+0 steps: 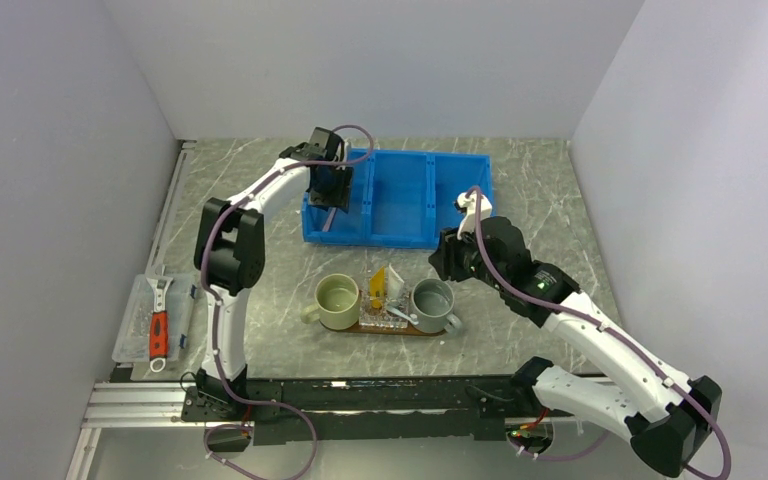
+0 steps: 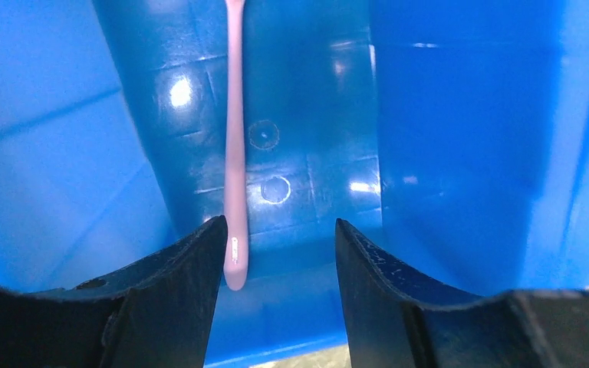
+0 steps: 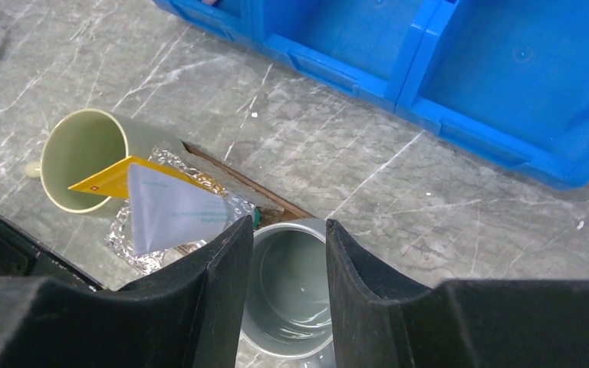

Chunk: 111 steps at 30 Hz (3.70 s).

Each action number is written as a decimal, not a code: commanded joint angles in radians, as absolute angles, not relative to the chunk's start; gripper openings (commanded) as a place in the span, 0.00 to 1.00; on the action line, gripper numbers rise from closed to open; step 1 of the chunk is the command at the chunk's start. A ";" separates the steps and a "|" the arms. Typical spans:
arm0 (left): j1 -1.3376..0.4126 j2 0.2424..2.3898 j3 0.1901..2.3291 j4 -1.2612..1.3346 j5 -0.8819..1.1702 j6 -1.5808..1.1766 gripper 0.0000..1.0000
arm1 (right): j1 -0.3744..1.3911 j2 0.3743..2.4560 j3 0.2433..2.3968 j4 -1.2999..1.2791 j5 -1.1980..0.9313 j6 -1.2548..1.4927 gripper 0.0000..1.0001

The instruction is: Prepare toiletry sets of a toothbrush and toothpaste on the tray

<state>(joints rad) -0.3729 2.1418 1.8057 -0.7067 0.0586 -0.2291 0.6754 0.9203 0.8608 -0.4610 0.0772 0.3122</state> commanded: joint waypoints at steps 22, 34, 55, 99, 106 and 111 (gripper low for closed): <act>-0.404 2.341 1.987 -0.758 -0.167 -0.232 0.59 | 0.581 0.909 0.797 -0.361 -0.090 0.273 0.42; -0.419 2.359 1.965 -0.755 -0.126 -0.234 0.38 | 0.582 0.893 0.793 -0.370 -0.086 0.277 0.42; -0.428 2.173 1.874 -0.709 -0.169 -0.228 0.00 | 0.580 0.870 0.802 -0.374 -0.116 0.288 0.42; -0.424 1.238 1.331 -0.462 0.290 -0.714 0.00 | 0.814 1.214 1.282 -0.273 -0.165 0.427 0.54; -0.422 1.128 1.249 -0.445 0.293 -0.789 0.00 | 0.856 1.300 1.360 -0.273 -0.137 0.457 0.55; -0.422 1.058 1.185 -0.414 0.277 -0.829 0.00 | 0.895 1.349 1.408 -0.281 -0.115 0.463 0.55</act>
